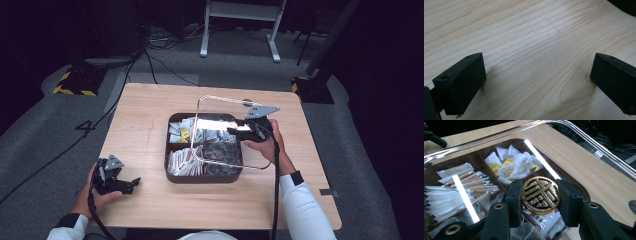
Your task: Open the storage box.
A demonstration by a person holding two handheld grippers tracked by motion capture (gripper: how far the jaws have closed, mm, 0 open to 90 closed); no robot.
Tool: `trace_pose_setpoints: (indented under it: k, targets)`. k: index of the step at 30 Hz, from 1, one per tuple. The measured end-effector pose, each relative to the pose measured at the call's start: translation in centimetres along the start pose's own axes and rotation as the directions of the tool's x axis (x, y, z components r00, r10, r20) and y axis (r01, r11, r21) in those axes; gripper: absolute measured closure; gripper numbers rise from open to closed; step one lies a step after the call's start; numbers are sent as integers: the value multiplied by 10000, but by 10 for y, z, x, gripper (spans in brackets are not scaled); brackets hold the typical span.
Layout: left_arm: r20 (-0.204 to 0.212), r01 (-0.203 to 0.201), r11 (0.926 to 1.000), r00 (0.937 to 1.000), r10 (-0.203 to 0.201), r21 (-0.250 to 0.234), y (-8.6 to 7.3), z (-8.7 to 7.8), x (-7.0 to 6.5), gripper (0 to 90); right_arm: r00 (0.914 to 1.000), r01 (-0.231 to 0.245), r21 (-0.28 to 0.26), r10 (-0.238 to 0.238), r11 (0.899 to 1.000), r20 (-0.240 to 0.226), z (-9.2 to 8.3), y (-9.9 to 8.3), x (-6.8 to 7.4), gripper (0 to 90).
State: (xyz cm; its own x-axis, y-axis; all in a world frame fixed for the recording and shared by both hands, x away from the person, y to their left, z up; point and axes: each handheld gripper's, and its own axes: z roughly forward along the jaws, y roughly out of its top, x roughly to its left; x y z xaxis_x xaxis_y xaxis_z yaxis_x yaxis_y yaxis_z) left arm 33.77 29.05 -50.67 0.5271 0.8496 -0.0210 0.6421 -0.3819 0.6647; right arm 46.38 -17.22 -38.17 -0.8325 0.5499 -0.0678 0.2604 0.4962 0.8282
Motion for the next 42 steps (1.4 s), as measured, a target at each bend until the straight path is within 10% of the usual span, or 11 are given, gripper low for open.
trace_pose_setpoints:
  k: [42]
  targets:
    - [1,1,10000,10000,-1,-1,0,0,0,5,9941,-698,157,682,9974,848,-53,-46,-39,588]
